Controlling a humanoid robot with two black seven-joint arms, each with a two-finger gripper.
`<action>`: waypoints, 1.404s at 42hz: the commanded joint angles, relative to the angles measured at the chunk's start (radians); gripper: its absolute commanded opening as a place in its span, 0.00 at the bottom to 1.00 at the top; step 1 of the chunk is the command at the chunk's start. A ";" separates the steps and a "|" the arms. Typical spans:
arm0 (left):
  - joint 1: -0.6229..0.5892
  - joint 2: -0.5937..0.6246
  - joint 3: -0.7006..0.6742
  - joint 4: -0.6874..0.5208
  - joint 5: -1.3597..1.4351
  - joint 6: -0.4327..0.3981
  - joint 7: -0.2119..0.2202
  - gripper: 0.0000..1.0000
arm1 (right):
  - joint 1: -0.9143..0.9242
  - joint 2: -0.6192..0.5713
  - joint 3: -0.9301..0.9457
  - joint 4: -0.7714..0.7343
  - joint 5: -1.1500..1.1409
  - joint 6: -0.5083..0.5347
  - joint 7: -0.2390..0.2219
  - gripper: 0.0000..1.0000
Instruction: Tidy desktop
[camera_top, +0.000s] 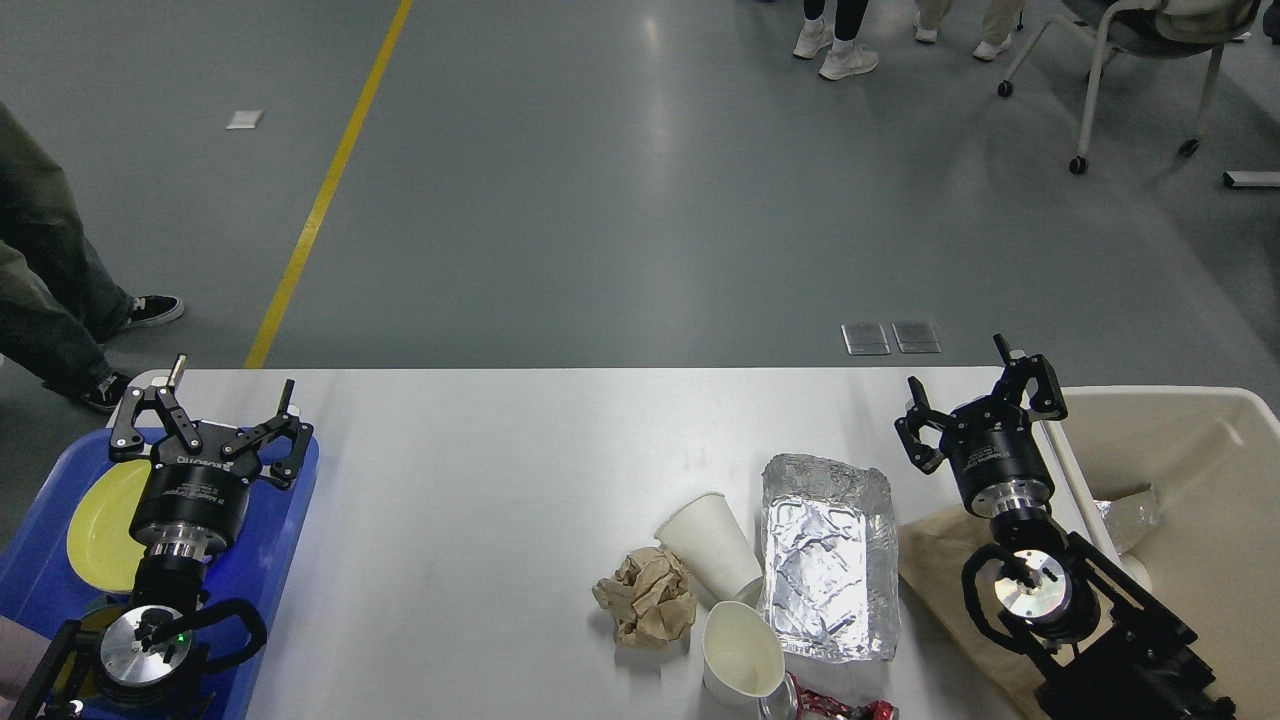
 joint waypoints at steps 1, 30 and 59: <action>0.008 -0.009 -0.014 0.000 0.000 0.000 -0.010 0.96 | 0.000 0.000 0.000 0.000 0.001 0.000 0.000 1.00; 0.006 -0.004 0.022 0.031 0.002 -0.017 -0.011 0.96 | 0.000 0.001 0.000 0.000 -0.001 0.000 0.000 1.00; -0.026 -0.026 0.078 0.098 -0.004 -0.047 -0.126 0.96 | 0.000 0.001 0.000 0.000 -0.001 0.000 0.000 1.00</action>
